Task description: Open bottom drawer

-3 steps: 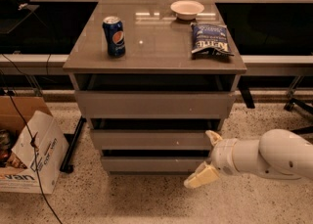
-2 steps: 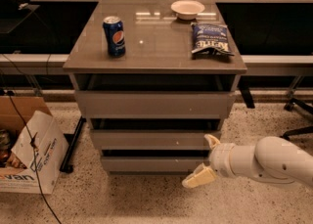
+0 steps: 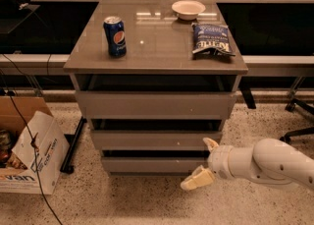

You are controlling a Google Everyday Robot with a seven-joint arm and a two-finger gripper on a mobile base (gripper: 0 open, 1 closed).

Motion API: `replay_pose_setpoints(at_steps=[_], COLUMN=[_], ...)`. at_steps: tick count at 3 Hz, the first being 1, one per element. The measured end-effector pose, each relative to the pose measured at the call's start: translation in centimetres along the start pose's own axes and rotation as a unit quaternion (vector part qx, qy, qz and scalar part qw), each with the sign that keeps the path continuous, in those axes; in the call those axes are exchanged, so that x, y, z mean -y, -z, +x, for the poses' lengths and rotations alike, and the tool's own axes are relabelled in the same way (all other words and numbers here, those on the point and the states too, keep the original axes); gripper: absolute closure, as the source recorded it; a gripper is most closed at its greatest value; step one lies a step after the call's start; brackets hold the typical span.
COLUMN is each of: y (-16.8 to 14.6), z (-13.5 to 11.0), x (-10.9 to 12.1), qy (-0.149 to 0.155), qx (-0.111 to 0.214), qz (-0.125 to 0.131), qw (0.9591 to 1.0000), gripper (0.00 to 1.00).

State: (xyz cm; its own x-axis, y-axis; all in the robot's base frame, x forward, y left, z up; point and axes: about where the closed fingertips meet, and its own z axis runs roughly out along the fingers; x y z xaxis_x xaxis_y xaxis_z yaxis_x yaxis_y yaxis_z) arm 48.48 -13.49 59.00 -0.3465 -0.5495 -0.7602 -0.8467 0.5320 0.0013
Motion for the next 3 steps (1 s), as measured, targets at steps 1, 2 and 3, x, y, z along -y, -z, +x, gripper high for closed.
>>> replay_pose_setpoints(at_steps=[1,2,3], y=[-3.4,-6.7,-9.6], z=[1.8,4.6,7.2], x=[-0.1,0.4,1.8], qy=[-0.036,-0.065,-0.082], qx=[0.006,0.002,-0.004], qz=[-0.011,-0.014,-0.006], qw=[0.9993,0.9978,0.9966], gripper=[0.0,0.0,0.0])
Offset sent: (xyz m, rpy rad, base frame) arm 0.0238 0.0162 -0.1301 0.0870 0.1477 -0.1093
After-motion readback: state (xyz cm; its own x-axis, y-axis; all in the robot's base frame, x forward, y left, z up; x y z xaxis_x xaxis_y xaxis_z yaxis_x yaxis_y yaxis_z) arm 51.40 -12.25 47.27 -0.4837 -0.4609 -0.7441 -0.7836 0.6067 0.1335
